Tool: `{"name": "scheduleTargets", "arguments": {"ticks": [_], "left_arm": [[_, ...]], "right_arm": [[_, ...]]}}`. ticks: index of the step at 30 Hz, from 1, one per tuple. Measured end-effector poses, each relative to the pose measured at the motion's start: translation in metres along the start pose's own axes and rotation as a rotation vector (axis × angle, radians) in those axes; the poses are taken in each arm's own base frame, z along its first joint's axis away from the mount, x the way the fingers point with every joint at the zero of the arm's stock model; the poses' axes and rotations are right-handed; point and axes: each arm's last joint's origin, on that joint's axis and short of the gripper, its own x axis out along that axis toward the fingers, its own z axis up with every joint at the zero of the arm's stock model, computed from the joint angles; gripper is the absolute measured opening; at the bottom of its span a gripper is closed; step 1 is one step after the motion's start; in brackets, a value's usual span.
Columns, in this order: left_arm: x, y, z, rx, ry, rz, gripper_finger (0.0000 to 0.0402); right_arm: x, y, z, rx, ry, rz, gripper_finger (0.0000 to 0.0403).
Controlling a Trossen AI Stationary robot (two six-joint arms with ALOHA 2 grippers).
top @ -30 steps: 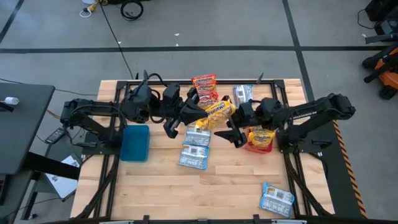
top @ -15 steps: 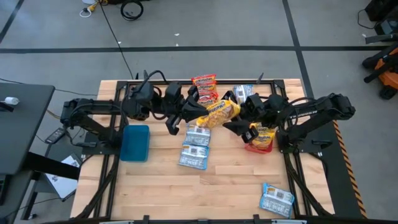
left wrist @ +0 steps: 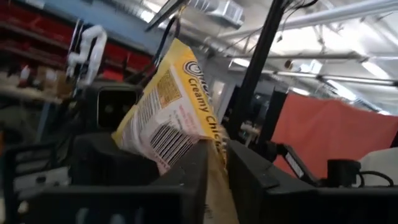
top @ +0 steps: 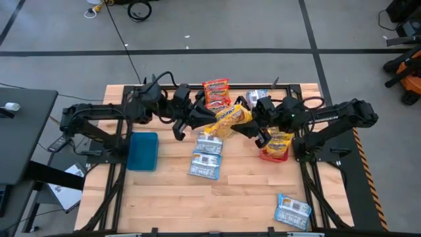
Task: Sort Maruchan noodles
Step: Put the yellow noodle pack into the red bin
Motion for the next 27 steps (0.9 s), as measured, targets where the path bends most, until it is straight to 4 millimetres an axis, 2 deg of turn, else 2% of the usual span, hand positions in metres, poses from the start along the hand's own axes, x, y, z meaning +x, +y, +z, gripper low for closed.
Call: {"name": "scheduleTargets", "arguments": {"ticks": [4, 8, 13, 17, 21, 23, 27], "left_arm": [[-0.025, -0.013, 0.021, 0.022, 0.028, 0.037, 0.0111], [-0.054, -0.026, 0.035, 0.080, 0.093, 0.110, 0.0155], [-0.086, -0.039, 0.041, 0.159, 0.198, 0.196, 0.0180], [-0.098, -0.039, 0.036, 0.209, 0.285, 0.293, 0.0177], [-0.101, -0.034, 0.028, 0.240, 0.359, 0.373, 0.0172], [-0.098, -0.030, 0.025, 0.253, 0.380, 0.397, 0.0172], [-0.092, -0.024, 0.019, 0.266, 0.418, 0.409, 0.0172]], "right_arm": [[-0.010, 0.002, 0.001, 0.039, 0.149, -0.087, 0.0161], [-0.029, 0.008, 0.002, 0.112, 0.363, -0.245, 0.0160], [-0.044, 0.025, 0.017, 0.211, 0.792, -0.488, 0.0160], [-0.058, 0.037, 0.028, 0.322, 1.171, -0.673, 0.0160], [-0.081, 0.044, 0.016, 0.450, 1.594, -0.852, 0.0160], [-0.091, 0.046, 0.004, 0.489, 1.755, -0.904, 0.0160], [-0.097, 0.043, -0.026, 0.584, 1.789, -0.851, 0.0159]]}}
